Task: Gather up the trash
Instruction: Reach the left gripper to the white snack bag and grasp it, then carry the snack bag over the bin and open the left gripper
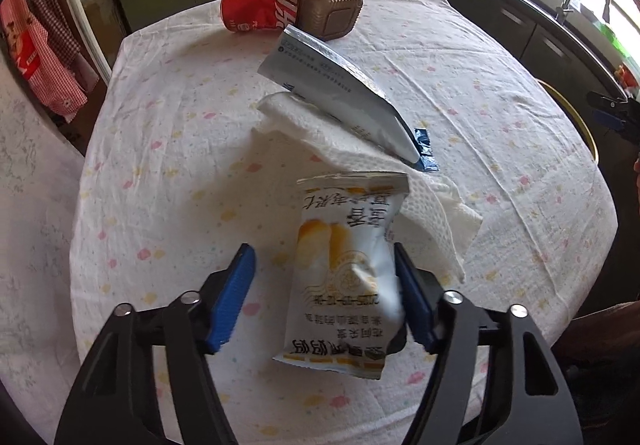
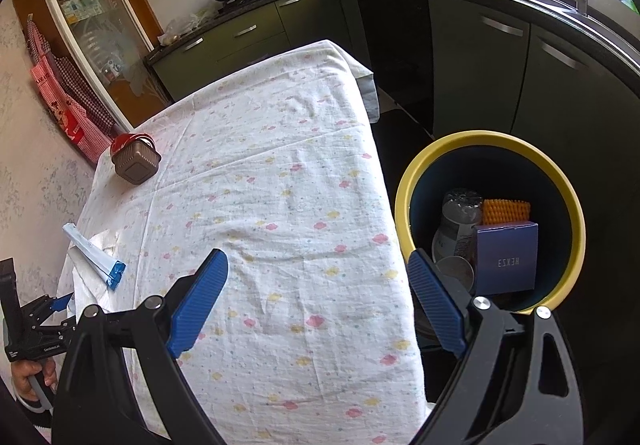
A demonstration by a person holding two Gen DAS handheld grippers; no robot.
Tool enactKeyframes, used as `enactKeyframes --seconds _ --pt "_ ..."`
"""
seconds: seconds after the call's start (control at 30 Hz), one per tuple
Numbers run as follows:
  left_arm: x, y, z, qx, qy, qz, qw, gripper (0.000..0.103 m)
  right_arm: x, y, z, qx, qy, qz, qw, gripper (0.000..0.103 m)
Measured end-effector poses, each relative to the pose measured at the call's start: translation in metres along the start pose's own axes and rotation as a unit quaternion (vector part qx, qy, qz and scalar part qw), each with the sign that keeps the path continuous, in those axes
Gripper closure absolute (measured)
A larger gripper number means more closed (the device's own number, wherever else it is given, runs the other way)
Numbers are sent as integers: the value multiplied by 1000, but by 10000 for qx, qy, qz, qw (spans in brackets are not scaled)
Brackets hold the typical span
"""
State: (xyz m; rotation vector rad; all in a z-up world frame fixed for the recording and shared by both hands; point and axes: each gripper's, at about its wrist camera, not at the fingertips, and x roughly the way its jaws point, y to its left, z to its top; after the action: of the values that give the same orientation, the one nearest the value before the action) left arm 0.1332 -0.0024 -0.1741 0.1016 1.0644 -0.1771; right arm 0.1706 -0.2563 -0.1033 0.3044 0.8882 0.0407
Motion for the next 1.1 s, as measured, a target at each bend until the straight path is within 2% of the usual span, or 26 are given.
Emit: enactKeyframes --seconds 0.03,0.13,0.27,0.6,0.7,0.83,0.97,1.1 --pt "-1 1 0 7 2 23 10000 54 0 -1 0 12 -2 -1 10000 16" --pt "-6 8 -5 -133 1 -79 9999 64 1 -2 1 37 6 15 10000 16" --pt "-14 12 -15 -246 -19 -119 9996 65 6 0 0 6 54 41 10000 16" --pt "-46 15 -49 -47 112 270 9996 65 6 2 -2 -9 55 50 10000 16" --pt "-64 14 -51 -139 -106 79 9998 65 6 3 -2 -39 57 78 9999 16" --pt "-90 -8 -34 67 -659 -266 9975 65 -3 4 -1 -74 -55 95 9999 16" --pt "-98 -52 -2 556 -1001 -831 9899 65 -21 -9 -1 -29 -266 -66 9996 16" --pt "-81 -112 37 1116 -1014 -1454 9778 65 -44 -40 -2 217 -529 -429 9974 16"
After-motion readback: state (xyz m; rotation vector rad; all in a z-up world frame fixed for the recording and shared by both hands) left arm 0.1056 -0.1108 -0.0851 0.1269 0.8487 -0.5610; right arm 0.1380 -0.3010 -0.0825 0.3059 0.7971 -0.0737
